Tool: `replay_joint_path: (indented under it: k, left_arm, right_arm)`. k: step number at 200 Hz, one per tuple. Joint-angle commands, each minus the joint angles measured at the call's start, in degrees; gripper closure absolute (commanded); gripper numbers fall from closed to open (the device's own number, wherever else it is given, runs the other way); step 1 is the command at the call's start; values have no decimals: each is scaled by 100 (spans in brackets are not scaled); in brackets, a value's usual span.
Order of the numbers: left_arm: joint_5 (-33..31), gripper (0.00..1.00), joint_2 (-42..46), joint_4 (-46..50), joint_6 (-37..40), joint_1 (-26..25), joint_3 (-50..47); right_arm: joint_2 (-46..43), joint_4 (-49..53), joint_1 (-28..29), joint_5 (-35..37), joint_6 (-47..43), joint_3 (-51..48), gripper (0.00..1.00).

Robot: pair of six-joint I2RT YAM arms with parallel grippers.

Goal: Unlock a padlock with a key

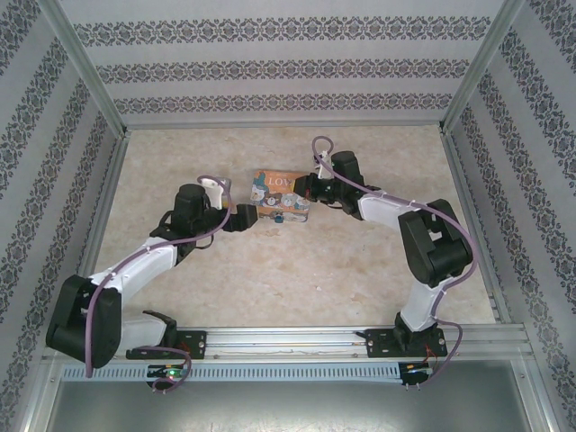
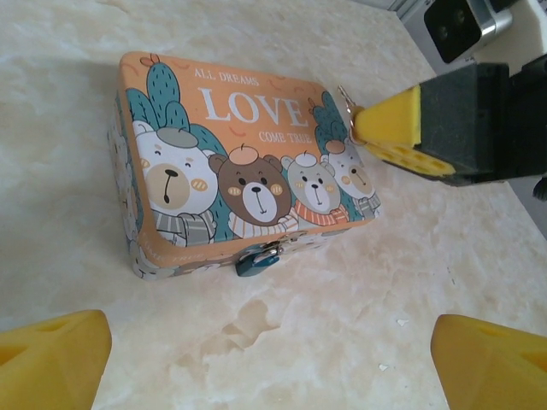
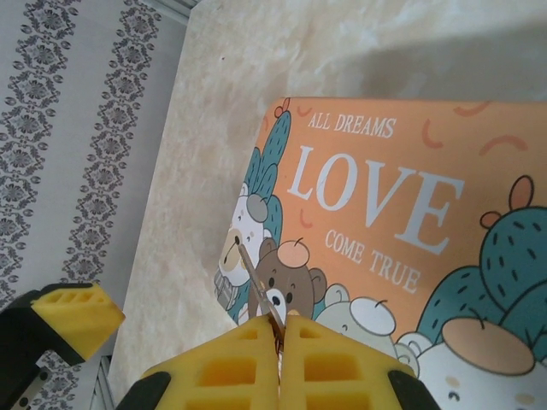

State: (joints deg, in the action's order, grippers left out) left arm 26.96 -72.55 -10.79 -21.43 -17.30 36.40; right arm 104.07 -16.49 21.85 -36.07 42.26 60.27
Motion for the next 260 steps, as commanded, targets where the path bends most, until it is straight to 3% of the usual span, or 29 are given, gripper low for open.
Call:
replay_joint_path:
  k: [1,118,170,260]
  left_arm:
    - [104,5,-185,-540,-157,-107,-75]
    - [264,20,-1191,-928,-481,-342,173]
    - [258,22,-1521,-1154,-630,-345,190]
    - [220,26,-2163,-1500,-684,-463,306]
  right_arm:
    - [185,-65,-75,-156,15,163,100]
    - [498,-411,27,-288,25,-514,100]
    - [649,-911,239,-325,289,-712,100]
    - [570,-909,263,-269,247,-802,100]
